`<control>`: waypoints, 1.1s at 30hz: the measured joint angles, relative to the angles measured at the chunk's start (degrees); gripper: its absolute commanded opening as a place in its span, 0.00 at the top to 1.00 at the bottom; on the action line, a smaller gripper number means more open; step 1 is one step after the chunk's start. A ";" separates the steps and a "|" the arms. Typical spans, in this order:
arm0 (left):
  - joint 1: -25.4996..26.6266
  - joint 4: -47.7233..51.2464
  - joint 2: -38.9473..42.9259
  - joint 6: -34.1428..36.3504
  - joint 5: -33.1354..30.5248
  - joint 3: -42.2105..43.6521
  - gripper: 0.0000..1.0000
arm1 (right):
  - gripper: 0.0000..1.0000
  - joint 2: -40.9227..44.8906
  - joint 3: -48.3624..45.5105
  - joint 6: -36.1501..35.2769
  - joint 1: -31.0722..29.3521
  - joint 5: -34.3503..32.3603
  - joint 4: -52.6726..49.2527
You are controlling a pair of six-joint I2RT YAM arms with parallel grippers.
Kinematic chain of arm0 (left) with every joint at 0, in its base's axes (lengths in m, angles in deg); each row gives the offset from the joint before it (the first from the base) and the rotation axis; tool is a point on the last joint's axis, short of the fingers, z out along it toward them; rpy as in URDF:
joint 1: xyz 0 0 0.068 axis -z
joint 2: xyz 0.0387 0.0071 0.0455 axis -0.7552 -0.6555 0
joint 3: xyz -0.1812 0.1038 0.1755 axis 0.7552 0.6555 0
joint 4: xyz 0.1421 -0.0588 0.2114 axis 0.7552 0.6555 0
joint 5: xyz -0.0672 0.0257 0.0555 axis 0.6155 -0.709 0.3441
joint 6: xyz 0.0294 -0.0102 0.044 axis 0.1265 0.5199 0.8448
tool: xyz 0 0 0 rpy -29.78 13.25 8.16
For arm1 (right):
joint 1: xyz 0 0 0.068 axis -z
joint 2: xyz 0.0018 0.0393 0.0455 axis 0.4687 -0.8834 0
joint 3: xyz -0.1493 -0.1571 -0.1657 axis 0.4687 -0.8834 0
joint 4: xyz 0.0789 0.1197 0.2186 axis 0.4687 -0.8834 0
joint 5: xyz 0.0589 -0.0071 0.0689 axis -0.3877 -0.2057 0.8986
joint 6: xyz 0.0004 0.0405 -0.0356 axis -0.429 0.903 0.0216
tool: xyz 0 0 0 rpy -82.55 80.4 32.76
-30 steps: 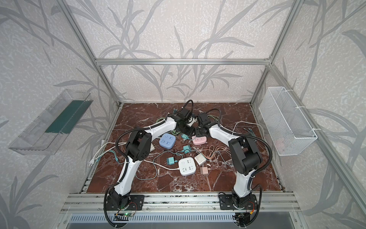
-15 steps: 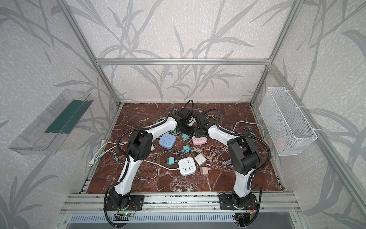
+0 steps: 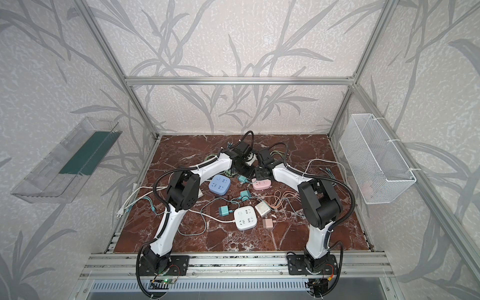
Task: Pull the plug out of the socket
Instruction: 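Grip the teal charger with right gripper and begin pulling it upward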
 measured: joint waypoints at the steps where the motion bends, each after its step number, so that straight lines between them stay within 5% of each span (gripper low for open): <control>1: 0.00 0.00 0.00 0.02 0.02 0.00 0.48 | 0.89 0.00 0.00 0.00 0.00 0.00 -0.02; 33: -0.02 -0.81 0.00 0.17 0.74 0.39 0.49 | 0.89 0.98 -0.94 2.34 2.43 4.61 0.17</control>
